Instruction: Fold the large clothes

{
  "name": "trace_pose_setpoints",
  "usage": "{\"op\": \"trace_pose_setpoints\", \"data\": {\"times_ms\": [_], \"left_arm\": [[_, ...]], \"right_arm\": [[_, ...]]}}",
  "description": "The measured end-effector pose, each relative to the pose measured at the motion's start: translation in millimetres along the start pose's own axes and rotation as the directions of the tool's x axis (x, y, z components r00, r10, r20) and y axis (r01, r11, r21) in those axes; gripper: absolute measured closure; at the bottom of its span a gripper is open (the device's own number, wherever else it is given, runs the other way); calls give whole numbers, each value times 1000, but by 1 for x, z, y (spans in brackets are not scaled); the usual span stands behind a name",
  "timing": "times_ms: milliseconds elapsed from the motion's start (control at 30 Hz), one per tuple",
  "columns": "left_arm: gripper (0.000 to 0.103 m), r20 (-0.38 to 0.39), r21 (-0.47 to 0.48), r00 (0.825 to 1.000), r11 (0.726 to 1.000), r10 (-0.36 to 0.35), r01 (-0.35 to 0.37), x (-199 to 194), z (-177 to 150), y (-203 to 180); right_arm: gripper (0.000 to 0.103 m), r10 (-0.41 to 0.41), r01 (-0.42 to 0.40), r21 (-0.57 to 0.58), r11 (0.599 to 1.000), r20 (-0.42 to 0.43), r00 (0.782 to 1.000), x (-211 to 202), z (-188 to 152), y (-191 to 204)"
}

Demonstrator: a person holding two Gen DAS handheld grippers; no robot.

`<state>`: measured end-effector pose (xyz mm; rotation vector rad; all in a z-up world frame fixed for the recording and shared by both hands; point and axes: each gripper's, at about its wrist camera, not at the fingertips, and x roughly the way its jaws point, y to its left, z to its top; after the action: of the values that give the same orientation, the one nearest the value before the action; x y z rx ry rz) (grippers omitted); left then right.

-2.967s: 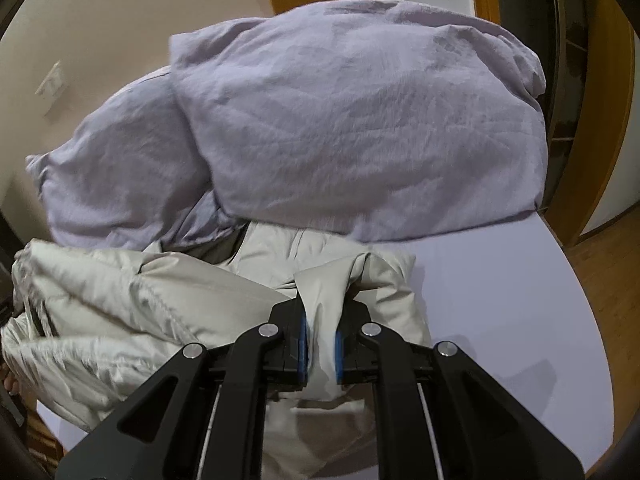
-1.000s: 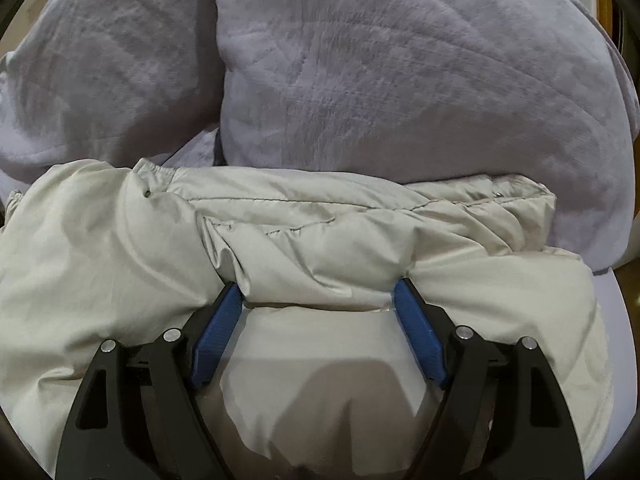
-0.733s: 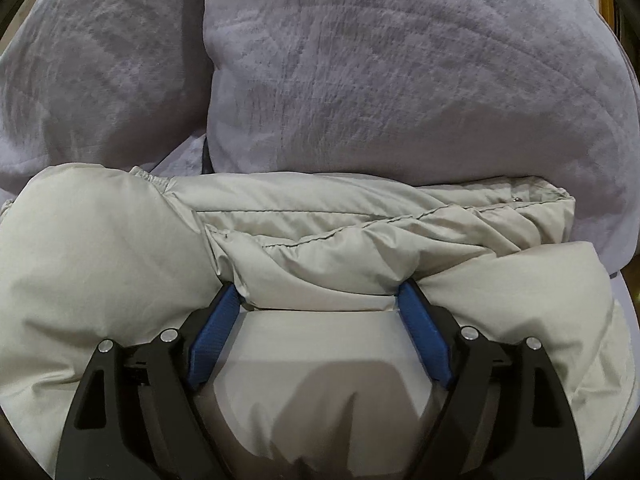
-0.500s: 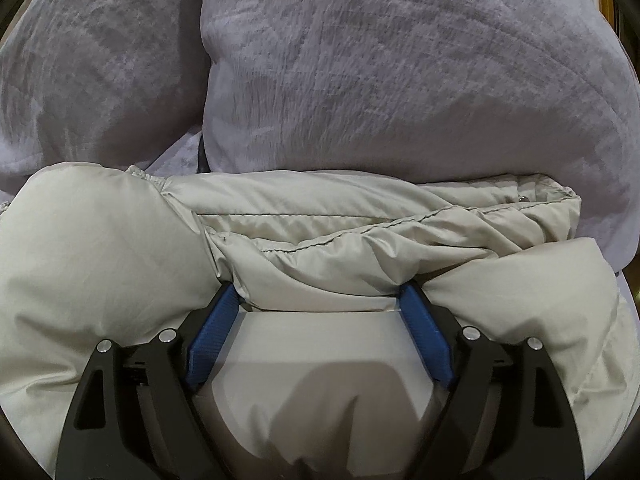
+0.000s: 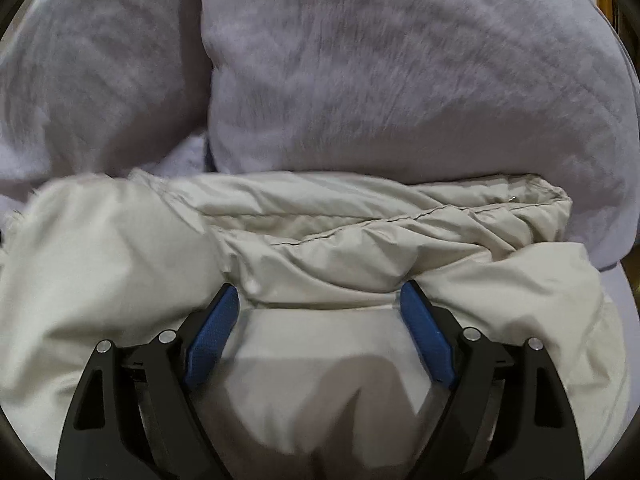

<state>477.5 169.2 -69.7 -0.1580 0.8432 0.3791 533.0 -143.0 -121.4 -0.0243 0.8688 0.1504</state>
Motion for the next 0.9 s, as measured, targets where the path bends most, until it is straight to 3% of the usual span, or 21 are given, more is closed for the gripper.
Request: {"op": "trace_pose_setpoints", "data": {"times_ms": [167,333,533,900], "left_arm": [[23,55,-13,996,997,-71,72,-38,2,-10],[19,93,22,988,992,-125,124,-56,8,-38],[19,69,47,995,996,-73,70,-33,1,-66],[16,44,29,998,999,-41,40,4,-4,-69]], "right_arm": [[18,62,-63,19,998,60,996,-33,20,11],[15,94,-95,7,995,64,994,-36,30,28],[15,64,-62,-33,997,33,997,-14,16,56],[13,41,-41,-31,999,7,999,16,13,68]]}}
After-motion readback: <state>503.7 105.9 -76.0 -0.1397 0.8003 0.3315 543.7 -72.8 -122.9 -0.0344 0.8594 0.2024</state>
